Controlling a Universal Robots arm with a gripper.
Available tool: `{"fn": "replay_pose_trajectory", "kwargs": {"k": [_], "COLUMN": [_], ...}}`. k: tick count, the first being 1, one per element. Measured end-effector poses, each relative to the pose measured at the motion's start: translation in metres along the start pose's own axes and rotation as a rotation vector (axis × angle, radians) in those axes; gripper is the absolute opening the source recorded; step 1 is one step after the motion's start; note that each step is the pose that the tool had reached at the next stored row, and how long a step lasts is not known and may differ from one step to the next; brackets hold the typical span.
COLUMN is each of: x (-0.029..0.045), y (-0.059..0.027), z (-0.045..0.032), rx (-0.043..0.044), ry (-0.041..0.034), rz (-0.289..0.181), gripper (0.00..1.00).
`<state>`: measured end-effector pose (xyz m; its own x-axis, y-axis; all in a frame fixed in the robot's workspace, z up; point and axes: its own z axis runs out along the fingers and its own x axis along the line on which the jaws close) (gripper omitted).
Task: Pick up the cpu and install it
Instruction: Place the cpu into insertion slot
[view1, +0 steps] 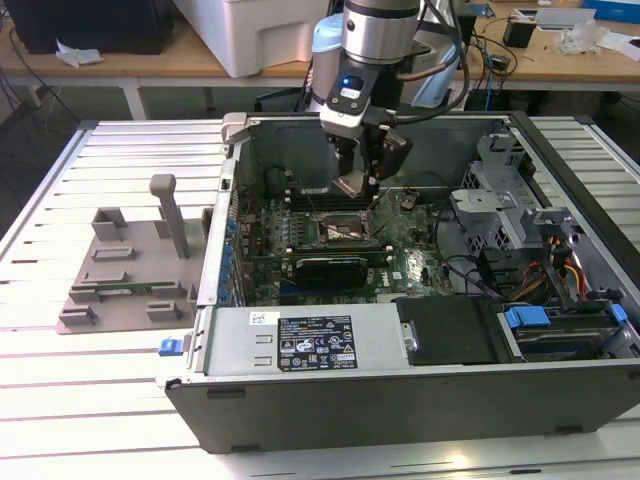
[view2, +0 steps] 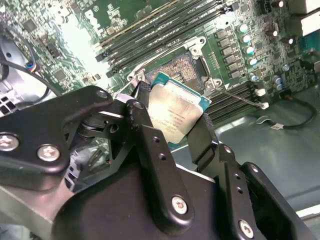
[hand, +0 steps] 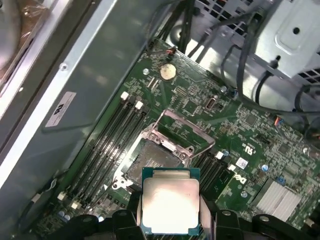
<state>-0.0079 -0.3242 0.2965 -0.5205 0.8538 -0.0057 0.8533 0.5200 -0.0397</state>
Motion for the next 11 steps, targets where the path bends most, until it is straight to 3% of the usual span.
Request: {"fn": "replay_pose_trajectory", "kwargs": {"k": [11], "x": [0.0000], "y": [0.0000], "z": [0.0000], "rx": [0.0102], "ry": [-0.0104], "rz": [0.131], "gripper": [0.55]}}
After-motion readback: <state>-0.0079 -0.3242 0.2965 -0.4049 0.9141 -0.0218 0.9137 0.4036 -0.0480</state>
